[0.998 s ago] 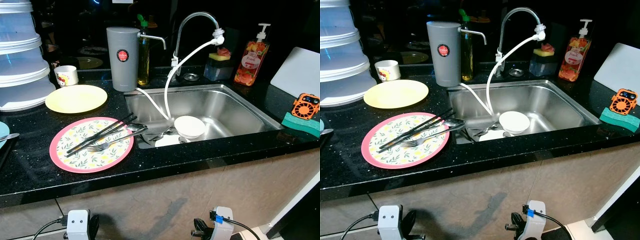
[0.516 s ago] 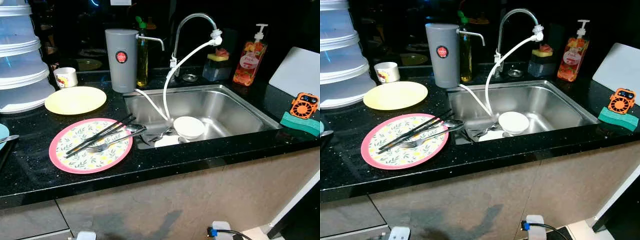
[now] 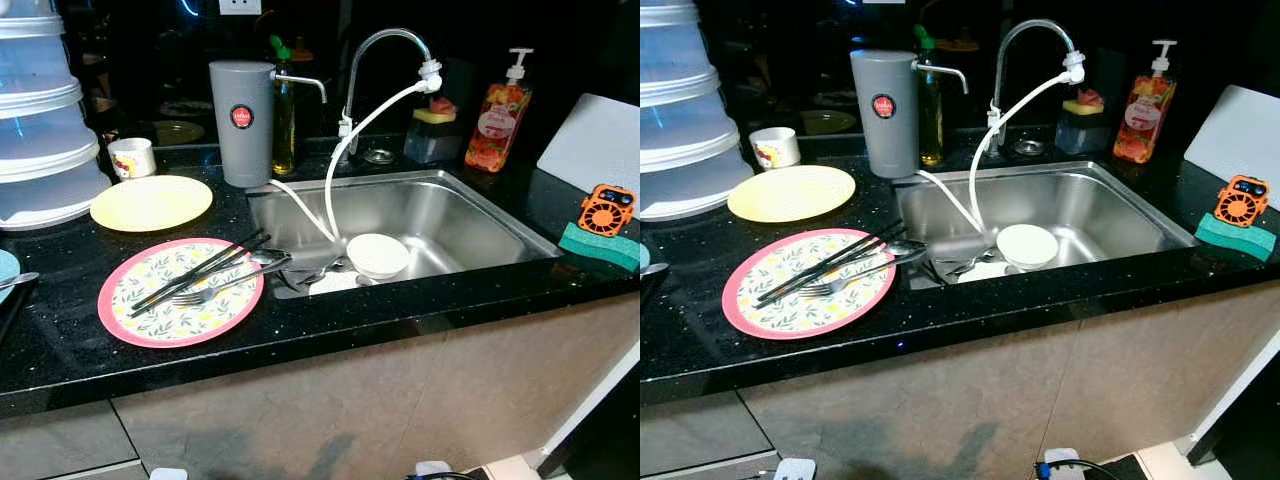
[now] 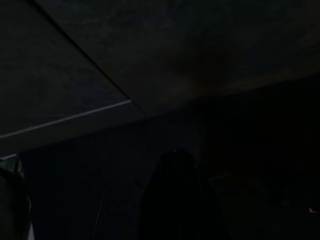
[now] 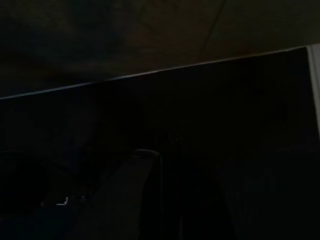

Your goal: Kitchen organization

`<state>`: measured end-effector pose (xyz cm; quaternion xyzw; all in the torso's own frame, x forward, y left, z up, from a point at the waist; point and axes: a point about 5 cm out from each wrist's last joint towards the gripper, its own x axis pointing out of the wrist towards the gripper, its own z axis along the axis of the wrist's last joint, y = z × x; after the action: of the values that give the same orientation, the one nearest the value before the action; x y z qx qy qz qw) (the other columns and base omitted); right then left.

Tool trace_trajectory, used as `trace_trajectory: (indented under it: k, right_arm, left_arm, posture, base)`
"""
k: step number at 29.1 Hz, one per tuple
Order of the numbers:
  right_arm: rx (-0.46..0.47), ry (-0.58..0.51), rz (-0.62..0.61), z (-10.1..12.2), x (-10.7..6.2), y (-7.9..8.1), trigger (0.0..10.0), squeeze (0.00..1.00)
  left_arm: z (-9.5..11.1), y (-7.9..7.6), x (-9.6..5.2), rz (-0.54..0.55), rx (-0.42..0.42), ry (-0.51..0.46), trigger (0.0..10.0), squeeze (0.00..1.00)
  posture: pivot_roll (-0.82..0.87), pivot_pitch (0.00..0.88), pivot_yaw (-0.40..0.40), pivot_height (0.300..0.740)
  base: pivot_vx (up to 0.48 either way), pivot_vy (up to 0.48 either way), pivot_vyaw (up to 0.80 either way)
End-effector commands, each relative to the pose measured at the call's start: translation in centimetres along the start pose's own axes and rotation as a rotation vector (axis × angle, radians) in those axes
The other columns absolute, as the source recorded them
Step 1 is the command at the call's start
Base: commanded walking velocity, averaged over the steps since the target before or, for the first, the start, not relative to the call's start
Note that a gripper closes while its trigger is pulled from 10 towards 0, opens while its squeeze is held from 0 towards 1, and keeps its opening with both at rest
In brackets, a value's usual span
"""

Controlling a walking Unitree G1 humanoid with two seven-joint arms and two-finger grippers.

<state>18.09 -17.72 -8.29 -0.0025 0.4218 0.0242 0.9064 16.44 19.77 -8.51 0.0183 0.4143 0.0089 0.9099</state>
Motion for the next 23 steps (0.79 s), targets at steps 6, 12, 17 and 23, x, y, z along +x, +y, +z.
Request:
trace_trajectory:
  k: [6, 12, 17, 23]
  right_arm:
    - [-0.119, 0.086, 0.063, -1.1, -0.1, 0.6, 10.0, 0.0]
    - [-0.054, 0.089, 0.103, -1.4, -0.2, 0.7, 10.0, 0.0]
    - [-0.135, 0.079, 0.075, -1.2, -0.2, 0.4, 10.0, 0.0]
    - [-0.185, 0.087, 0.078, -1.0, -0.1, 0.5, 10.0, 0.0]
  left_arm:
    - [-0.5, 0.7, -0.1, 0.007, 0.027, 0.032, 10.0, 0.0]
    - [-0.4, 0.5, -0.1, 0.007, 0.022, 0.034, 10.0, 0.0]
    - [-0.4, 0.4, 0.0, 0.007, 0.024, 0.04, 10.0, 0.0]
    - [-0.5, 0.4, 0.0, 0.007, 0.03, 0.046, 10.0, 0.0]
  posture:
    - [0.04, 0.013, 0.005, 0.74]
    - [0.04, 0.009, -0.001, 0.74]
    - [0.04, 0.003, 0.001, 0.74]
    - [0.04, 0.0, -0.001, 0.74]
  base:
    - [0.0, 0.0, 0.0]
    - [0.0, 0.0, 0.0]
    - [0.0, 0.0, 0.0]
    - [0.0, 0.0, 0.0]
